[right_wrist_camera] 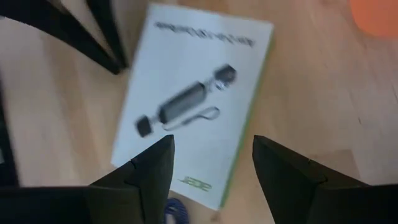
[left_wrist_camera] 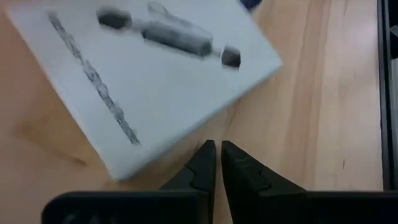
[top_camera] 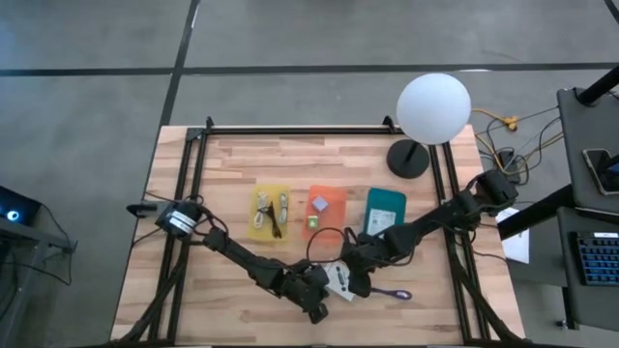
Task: Pick and place items into bin
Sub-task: Put the white card reader box into the blue bin
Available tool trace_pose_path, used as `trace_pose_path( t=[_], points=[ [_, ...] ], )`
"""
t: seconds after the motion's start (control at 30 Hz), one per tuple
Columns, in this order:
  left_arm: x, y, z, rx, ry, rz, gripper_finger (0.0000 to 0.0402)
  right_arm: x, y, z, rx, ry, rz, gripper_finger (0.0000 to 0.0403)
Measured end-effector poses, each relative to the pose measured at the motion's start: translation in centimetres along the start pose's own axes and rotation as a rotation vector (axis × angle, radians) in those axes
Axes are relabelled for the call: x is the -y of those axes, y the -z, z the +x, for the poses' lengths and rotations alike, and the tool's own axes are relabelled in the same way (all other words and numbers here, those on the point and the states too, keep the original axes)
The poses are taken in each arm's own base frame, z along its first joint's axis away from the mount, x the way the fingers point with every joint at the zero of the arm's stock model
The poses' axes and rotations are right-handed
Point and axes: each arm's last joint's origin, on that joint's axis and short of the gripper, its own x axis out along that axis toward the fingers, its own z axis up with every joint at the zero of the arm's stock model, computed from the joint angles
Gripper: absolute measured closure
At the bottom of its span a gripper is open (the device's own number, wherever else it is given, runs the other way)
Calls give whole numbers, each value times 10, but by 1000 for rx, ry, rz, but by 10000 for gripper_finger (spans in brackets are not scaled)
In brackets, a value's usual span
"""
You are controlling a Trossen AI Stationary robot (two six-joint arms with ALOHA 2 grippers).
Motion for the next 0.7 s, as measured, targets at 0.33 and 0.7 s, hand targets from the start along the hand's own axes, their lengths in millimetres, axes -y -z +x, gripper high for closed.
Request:
trace_pose_path(
  t=[0.33, 0.7],
  points=[
    [8, -2, -8, 82, -20, 133, 391, -25, -12, -27, 58, 142, -24, 200],
    [8, -4, -9, 145, -71, 190, 391, -21, 13, 6, -40, 258, 268, 200]
  ],
)
